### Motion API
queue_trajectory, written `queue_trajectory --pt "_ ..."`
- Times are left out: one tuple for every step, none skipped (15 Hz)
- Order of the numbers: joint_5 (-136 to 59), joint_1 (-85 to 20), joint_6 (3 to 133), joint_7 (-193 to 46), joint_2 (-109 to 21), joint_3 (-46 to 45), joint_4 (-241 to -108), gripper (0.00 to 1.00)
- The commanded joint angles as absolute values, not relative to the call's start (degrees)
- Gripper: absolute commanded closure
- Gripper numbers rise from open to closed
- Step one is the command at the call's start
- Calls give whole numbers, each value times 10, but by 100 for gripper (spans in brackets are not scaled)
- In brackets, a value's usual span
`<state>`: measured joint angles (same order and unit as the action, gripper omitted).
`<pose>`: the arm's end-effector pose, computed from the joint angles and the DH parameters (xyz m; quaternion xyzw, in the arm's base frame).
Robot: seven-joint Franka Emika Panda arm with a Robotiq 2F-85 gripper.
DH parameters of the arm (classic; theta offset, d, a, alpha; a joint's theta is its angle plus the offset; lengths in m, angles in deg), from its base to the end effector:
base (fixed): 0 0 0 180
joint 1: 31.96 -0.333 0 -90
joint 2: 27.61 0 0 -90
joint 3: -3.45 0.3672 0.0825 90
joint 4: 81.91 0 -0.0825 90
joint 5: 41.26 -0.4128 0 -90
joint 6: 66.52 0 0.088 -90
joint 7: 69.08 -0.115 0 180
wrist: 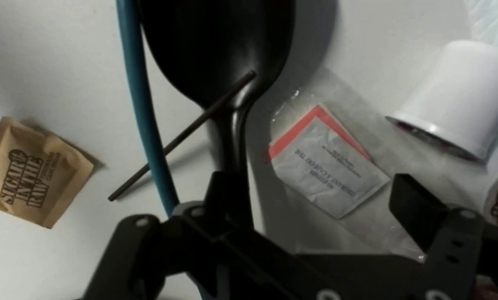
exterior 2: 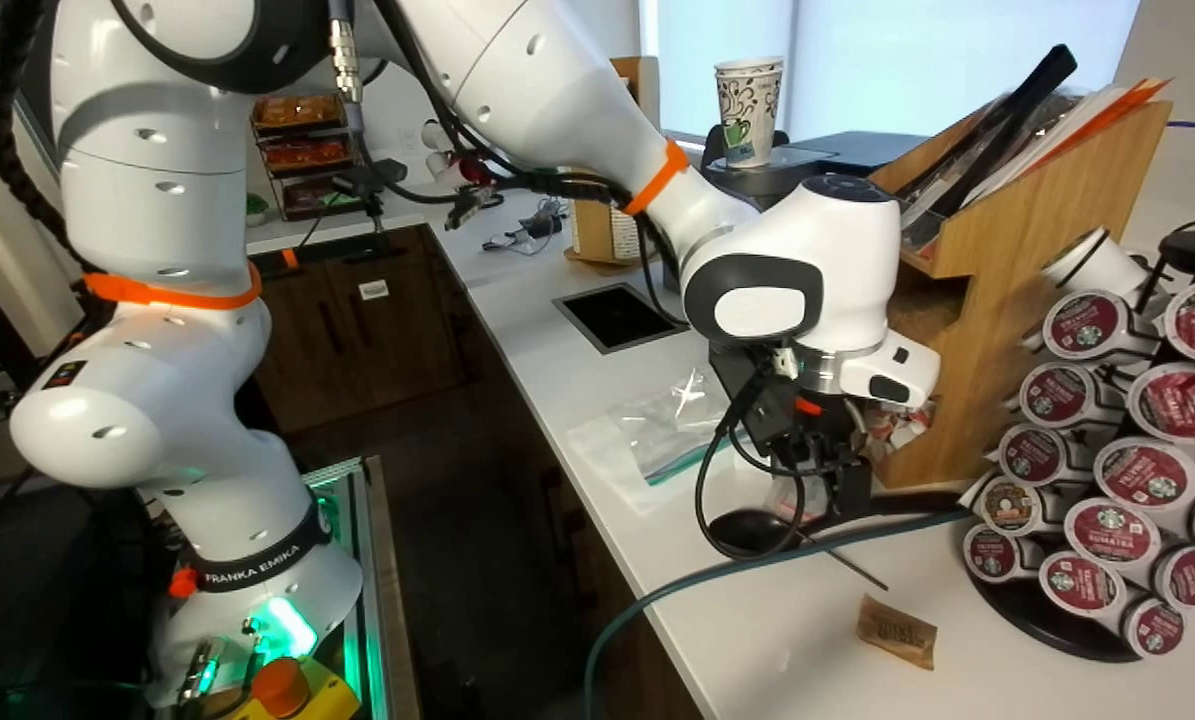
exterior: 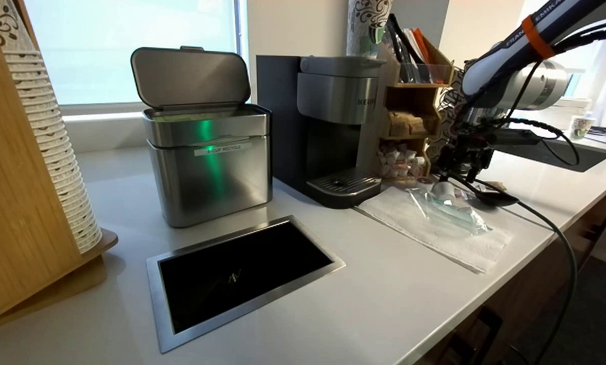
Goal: Put the black spoon on the top shelf
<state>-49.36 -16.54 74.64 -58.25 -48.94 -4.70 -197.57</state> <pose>0.5964 -0.2550 0.2934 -0.9865 0.1579 -0.0437 0.0083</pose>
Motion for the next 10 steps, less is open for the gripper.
queue_trajectory --pt "-508 -157 729 -598 -507 -44 -1951 0" --pt "-506 -156 730 -602 -508 -45 -1948 0" --pt "-507 -155 727 -605 -508 -45 -1947 0" --pt "-504 -155 726 -608 -503 -46 -1949 0" --pt "-495 -157 739 -603 -490 -48 -1961 0" --pt "-494 -157 745 -599 -484 -48 -1966 0" --pt "-490 -157 750 -596 -485 -50 -1966 0" --pt "-493 -154 748 -592 -488 -49 -1963 0" --pt "-489 -156 750 -597 -491 -52 -1961 0" --pt "-483 -159 756 -605 -496 -55 -1959 0"
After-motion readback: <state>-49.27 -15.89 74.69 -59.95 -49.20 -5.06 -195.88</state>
